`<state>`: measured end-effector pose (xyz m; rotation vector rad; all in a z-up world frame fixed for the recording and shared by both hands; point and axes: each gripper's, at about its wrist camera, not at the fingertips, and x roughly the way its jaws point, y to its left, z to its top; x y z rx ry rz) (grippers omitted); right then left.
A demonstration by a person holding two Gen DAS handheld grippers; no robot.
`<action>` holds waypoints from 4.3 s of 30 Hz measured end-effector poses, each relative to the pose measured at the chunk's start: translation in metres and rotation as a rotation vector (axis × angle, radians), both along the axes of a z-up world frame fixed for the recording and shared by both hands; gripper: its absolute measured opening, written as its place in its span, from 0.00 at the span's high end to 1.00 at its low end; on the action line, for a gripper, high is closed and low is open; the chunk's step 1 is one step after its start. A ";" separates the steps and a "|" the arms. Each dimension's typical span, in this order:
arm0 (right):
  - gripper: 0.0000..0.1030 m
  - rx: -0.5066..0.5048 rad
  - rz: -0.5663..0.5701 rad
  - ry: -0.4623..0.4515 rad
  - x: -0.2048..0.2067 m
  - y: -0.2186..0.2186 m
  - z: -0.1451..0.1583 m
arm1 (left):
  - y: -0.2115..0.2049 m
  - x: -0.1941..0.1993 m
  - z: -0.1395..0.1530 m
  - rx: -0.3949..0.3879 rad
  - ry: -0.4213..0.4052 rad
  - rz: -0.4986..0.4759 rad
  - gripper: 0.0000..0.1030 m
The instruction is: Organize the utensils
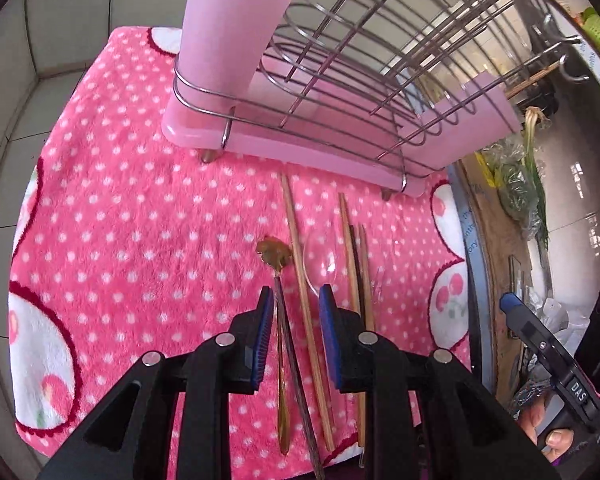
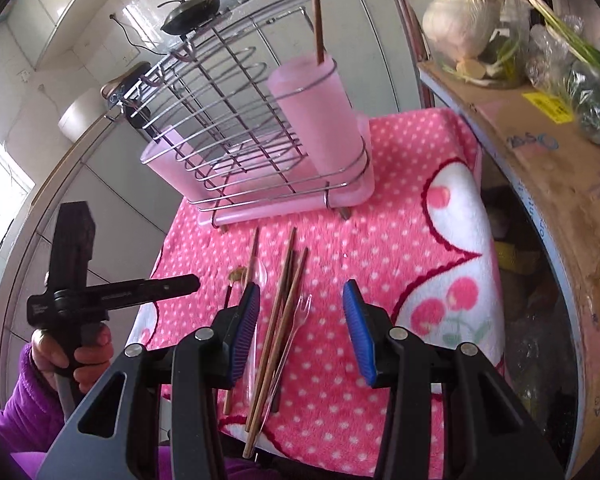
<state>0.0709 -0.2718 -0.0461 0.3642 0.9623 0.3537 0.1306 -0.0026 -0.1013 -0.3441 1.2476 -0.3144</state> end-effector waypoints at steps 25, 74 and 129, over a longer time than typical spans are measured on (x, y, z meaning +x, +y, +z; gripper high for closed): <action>0.57 0.060 0.017 0.090 0.012 -0.001 -0.028 | -0.011 0.024 -0.032 0.079 0.064 0.004 0.95; 0.97 -0.010 -0.027 0.243 0.068 0.022 -0.079 | 0.058 -0.016 0.055 -0.022 -0.203 0.048 0.96; 0.97 -0.311 -0.333 -0.917 0.003 0.000 0.164 | 0.084 -0.049 0.245 0.054 -0.733 0.198 0.96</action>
